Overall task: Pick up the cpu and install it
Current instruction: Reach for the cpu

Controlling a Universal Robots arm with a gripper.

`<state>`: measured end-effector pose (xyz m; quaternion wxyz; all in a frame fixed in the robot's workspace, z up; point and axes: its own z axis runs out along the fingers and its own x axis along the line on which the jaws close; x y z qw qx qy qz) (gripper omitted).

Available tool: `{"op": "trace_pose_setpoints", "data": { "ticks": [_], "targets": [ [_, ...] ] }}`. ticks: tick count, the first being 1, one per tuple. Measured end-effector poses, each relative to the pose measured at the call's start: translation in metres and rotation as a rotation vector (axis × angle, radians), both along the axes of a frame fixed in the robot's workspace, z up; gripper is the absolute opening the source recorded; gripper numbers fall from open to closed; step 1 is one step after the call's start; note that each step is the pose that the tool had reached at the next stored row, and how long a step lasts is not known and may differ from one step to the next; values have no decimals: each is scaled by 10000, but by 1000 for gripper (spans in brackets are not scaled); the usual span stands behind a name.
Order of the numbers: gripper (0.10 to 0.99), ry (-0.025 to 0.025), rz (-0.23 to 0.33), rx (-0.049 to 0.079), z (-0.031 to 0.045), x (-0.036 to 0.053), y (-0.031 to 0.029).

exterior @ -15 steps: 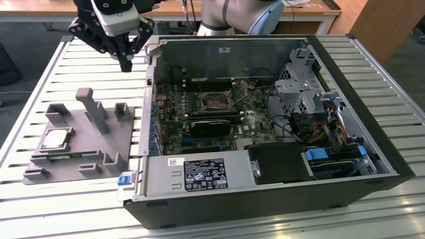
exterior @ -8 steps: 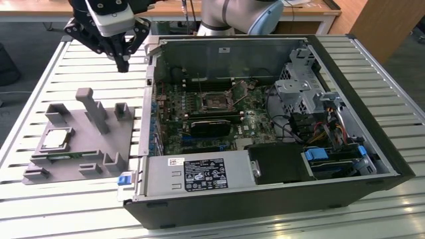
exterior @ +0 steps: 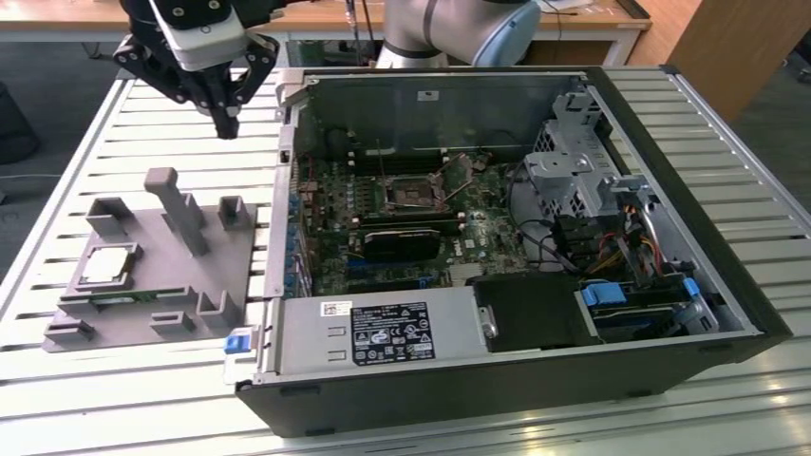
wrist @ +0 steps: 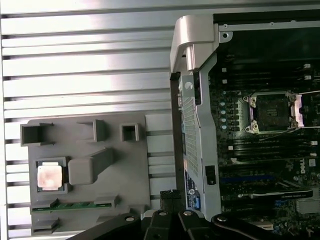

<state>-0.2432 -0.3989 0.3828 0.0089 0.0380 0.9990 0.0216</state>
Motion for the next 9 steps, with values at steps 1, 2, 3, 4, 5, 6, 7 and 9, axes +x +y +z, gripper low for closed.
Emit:
{"op": "trace_pose_setpoints", "data": {
  "ticks": [1,2,3,4,5,6,7,9],
  "targets": [
    [106,1,0,-1,0,-9,0],
    [106,1,-1,0,-1,-18,0],
    [106,1,0,0,-2,-27,0],
    [106,0,0,0,-3,-36,0],
    [106,1,0,0,-3,-45,0],
    [106,1,0,0,-4,-54,0],
    [106,2,0,-1,-4,-62,0],
    [106,1,0,0,-6,-80,0]
  ]
}}
